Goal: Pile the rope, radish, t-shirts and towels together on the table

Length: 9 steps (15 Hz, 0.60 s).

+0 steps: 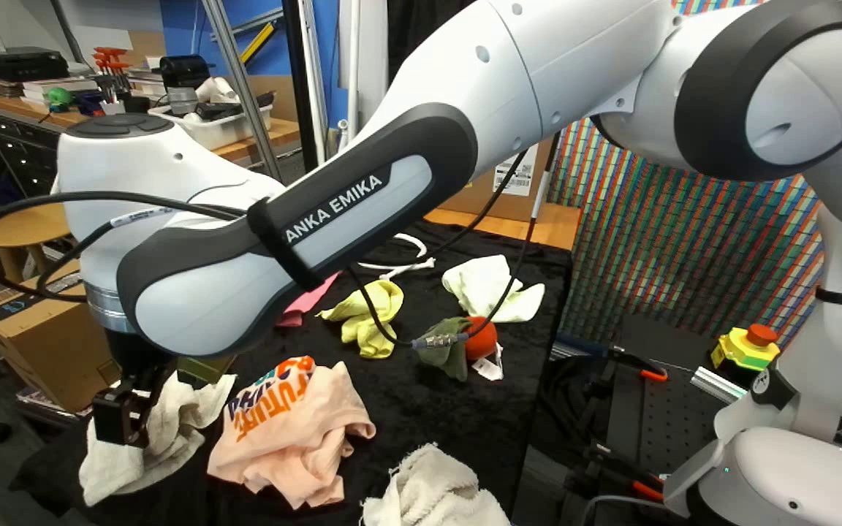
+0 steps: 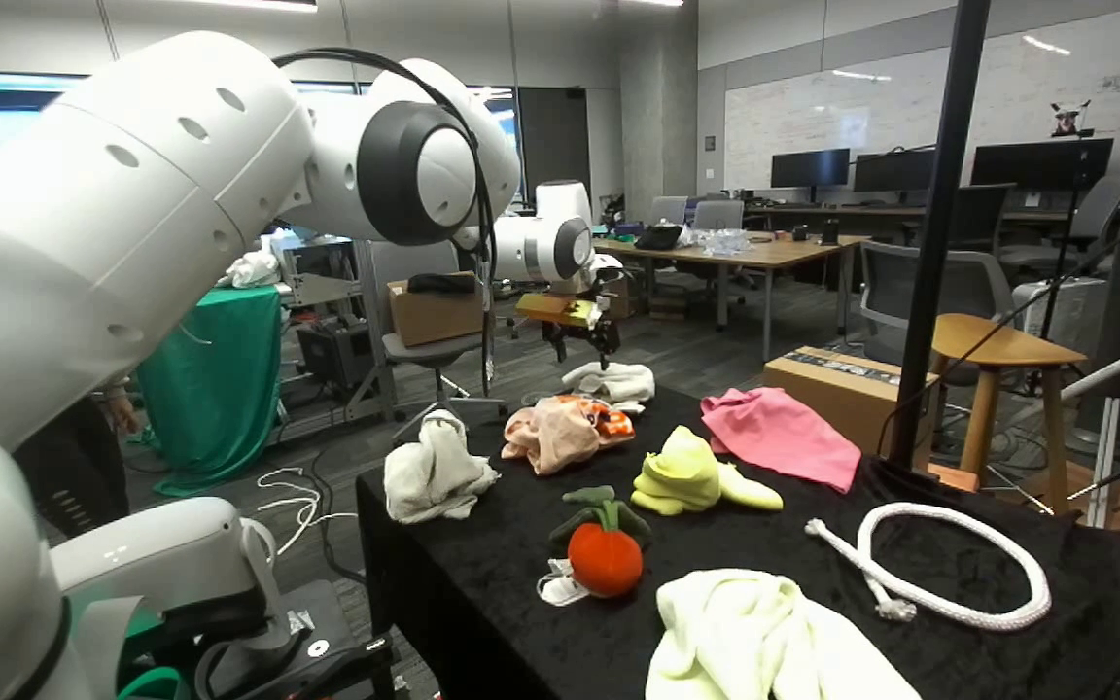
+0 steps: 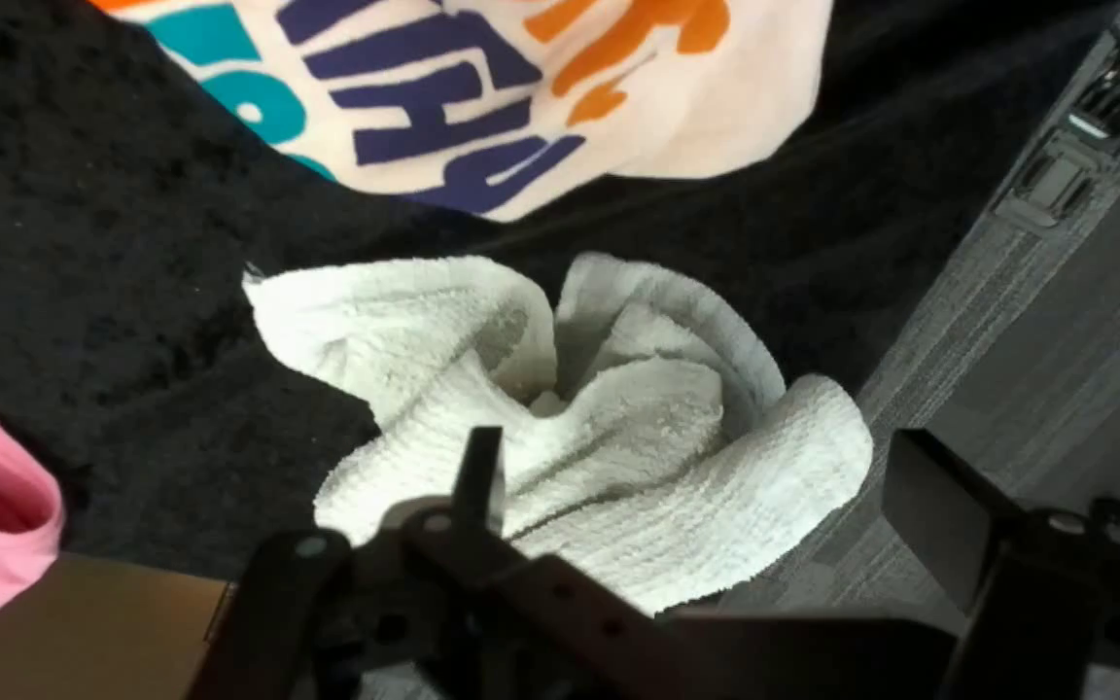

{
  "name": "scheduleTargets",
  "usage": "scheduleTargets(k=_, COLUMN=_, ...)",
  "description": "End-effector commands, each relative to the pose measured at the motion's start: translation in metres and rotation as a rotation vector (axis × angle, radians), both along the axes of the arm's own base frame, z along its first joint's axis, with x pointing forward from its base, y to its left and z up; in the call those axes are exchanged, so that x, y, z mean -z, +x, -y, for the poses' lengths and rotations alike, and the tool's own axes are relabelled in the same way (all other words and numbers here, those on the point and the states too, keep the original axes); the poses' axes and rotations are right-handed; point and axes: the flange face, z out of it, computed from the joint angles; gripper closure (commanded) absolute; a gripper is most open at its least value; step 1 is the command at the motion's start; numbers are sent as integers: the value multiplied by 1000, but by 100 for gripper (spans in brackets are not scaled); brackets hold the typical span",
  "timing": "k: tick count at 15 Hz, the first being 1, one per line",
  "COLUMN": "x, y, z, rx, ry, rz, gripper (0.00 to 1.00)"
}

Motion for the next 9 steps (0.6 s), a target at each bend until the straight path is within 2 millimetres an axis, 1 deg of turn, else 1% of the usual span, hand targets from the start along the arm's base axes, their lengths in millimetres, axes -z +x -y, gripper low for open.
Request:
scheduleTargets(k=1, x=7, y=8, z=-10, rx=8, ry=48, rz=48, gripper=0)
scheduleTargets(k=7, x=39, y=8, z=-26, rx=37, ry=40, rz=74, gripper=0)
scheduleTargets(k=9, x=42, y=8, z=-31, rx=58, ry=44, rz=83, gripper=0)
